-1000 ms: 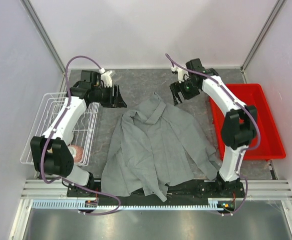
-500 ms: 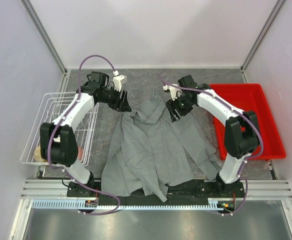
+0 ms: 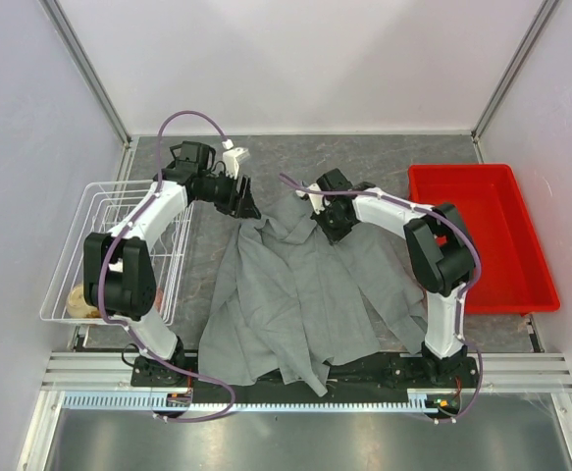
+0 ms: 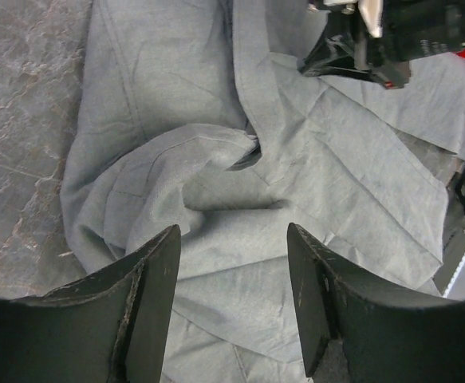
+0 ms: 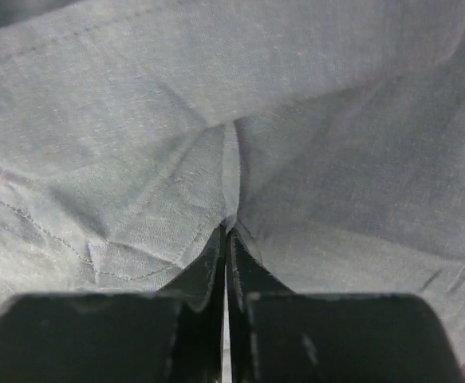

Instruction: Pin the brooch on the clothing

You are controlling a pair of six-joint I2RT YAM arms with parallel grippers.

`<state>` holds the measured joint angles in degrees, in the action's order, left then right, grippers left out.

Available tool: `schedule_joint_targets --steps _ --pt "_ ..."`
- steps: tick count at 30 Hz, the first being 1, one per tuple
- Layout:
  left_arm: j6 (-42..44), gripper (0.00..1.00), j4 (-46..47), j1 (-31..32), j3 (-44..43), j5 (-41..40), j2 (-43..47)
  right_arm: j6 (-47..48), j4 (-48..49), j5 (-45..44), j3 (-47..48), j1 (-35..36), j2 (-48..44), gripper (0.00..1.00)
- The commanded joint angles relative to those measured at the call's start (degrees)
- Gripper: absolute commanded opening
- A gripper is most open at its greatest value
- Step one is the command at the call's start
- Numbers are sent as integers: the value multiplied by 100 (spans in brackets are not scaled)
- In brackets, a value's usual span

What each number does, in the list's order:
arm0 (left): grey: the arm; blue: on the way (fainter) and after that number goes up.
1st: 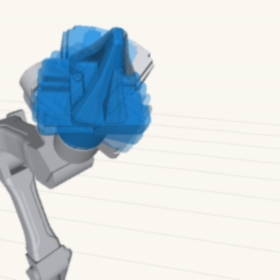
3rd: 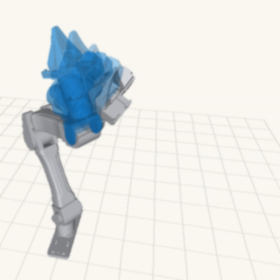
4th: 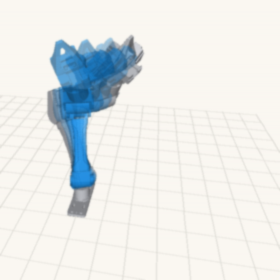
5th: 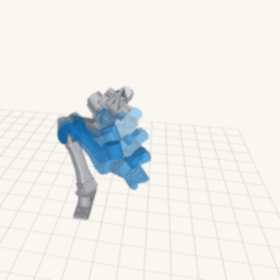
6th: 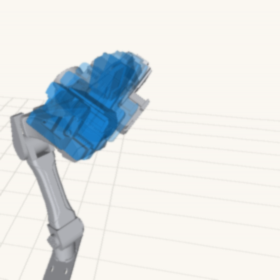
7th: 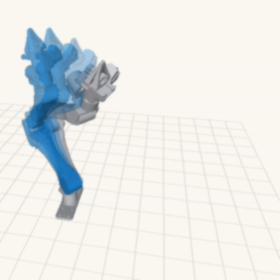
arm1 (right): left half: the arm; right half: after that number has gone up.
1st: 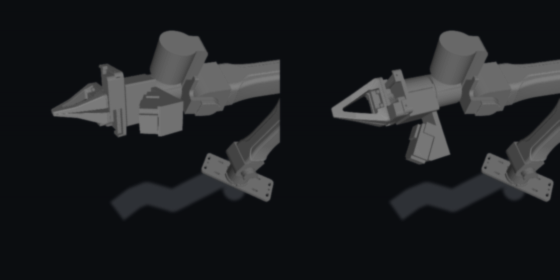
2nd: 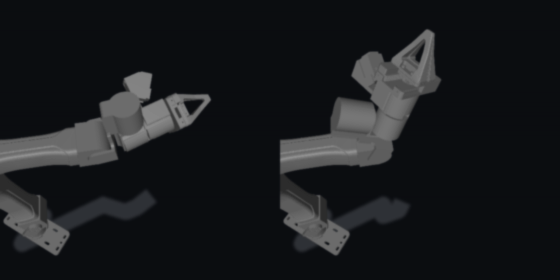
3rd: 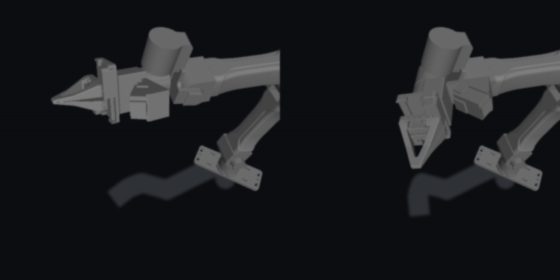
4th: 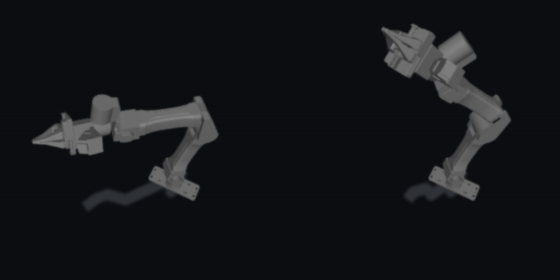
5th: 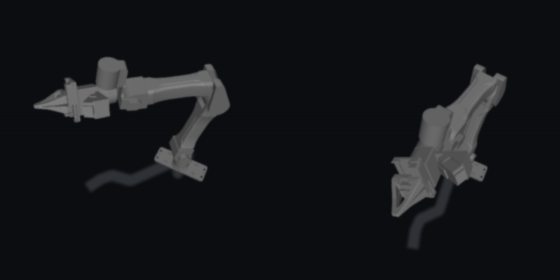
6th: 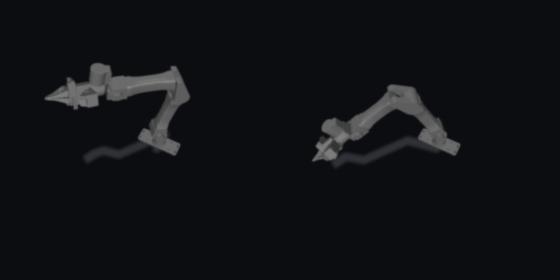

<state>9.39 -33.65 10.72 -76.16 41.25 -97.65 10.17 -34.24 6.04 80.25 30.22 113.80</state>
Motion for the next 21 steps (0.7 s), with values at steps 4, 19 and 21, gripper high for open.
schedule_joint_targets --steps 4,19,21 --pt "1475 63 271 105 337 1156 632 55 -162 -218 246 -191 -847 0" --pt "4299 67 2116 1687 1754 -636 924 -200 -680 450 307 -1246 -1843 0" --pt "4457 68 2213 1758 1666 -750 616 -218 -768 450 342 -1325 -1940 0"
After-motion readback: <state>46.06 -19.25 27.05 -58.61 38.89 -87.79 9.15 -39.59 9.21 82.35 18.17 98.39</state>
